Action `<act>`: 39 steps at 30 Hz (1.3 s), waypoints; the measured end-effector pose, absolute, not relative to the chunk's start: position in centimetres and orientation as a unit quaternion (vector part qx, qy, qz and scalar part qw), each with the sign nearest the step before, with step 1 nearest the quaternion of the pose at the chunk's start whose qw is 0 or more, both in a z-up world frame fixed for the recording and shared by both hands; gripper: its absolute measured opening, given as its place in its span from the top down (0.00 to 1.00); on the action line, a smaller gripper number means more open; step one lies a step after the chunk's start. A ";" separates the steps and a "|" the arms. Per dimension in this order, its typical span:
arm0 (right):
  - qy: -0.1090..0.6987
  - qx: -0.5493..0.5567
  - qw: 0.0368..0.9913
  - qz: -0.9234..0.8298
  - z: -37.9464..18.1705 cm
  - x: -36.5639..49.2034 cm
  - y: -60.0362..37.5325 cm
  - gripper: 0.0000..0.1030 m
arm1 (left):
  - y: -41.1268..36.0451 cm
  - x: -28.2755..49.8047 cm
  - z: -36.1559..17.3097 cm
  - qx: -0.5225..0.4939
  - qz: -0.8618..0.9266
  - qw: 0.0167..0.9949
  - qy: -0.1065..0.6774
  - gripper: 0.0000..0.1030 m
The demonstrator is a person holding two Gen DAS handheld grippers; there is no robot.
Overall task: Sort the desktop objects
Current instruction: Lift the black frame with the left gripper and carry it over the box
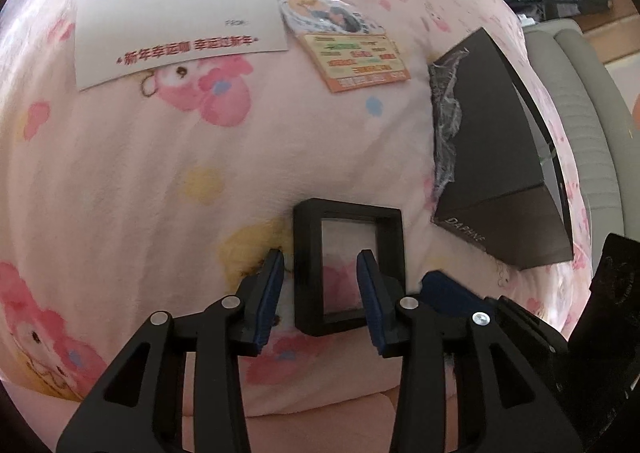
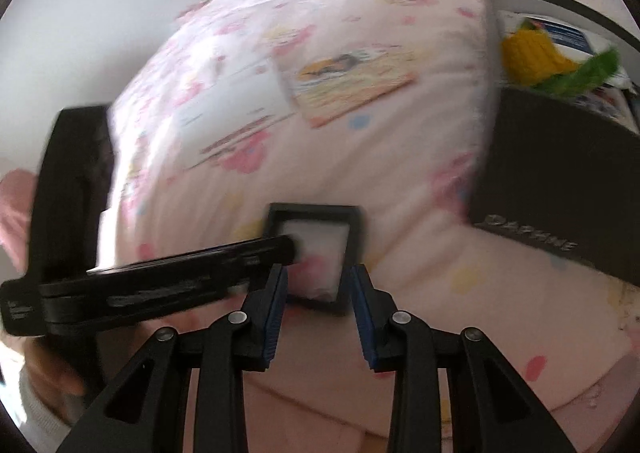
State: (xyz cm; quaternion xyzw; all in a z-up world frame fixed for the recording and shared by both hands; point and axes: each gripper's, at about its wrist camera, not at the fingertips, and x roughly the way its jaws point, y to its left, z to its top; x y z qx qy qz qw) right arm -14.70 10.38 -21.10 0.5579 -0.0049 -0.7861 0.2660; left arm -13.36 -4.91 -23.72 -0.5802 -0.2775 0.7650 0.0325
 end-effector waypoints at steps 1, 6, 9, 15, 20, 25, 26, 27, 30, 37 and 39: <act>0.000 0.558 0.256 -0.789 -21.4 -14.9 10.5 0.71 | -4.9 -13.4 -23.8 -0.582 0.765 0.031 -0.275 0.64; -0.007 0.569 0.260 -0.780 -22.4 -15.5 10.3 0.71 | -4.7 -13.5 -24.5 -0.588 0.765 0.025 -0.261 0.70; -0.010 0.574 0.297 -0.763 -22.5 -15.0 9.2 0.71 | -4.1 -13.1 -23.1 -0.576 0.777 0.036 -0.250 0.74; -0.013 0.553 0.296 -0.779 -20.4 -14.5 10.2 0.79 | -3.0 -12.1 -20.1 -0.551 0.801 0.058 -0.228 0.75; -0.043 0.518 0.294 -0.802 -16.8 -13.1 12.6 0.79 | -2.0 -11.3 -17.6 -0.529 0.819 0.076 -0.208 0.75; -0.062 0.492 0.282 -0.821 -13.0 -12.8 15.7 0.79 | 0.5 -12.6 -13.7 -0.507 0.834 0.109 -0.190 0.75; -0.056 0.479 0.275 -0.832 -11.8 -13.1 16.5 0.79 | 1.4 -13.4 -12.7 -0.500 0.837 0.121 -0.187 0.75; -0.054 0.468 0.267 -0.840 -10.8 -13.4 17.5 0.79 | 2.3 -14.3 -11.9 -0.494 0.840 0.131 -0.184 0.75; -0.074 0.443 0.237 -0.862 -8.6 -15.3 21.2 0.79 | 5.9 -17.6 -10.1 -0.480 0.847 0.157 -0.167 0.75; -0.110 0.436 0.160 -0.878 -7.7 -21.8 28.8 0.79 | 14.2 -26.4 -9.5 -0.494 0.833 0.199 -0.148 0.75; -0.122 0.442 0.148 -0.876 -8.4 -23.6 30.0 0.79 | 15.5 -28.5 -10.6 -0.510 0.823 0.200 -0.153 0.75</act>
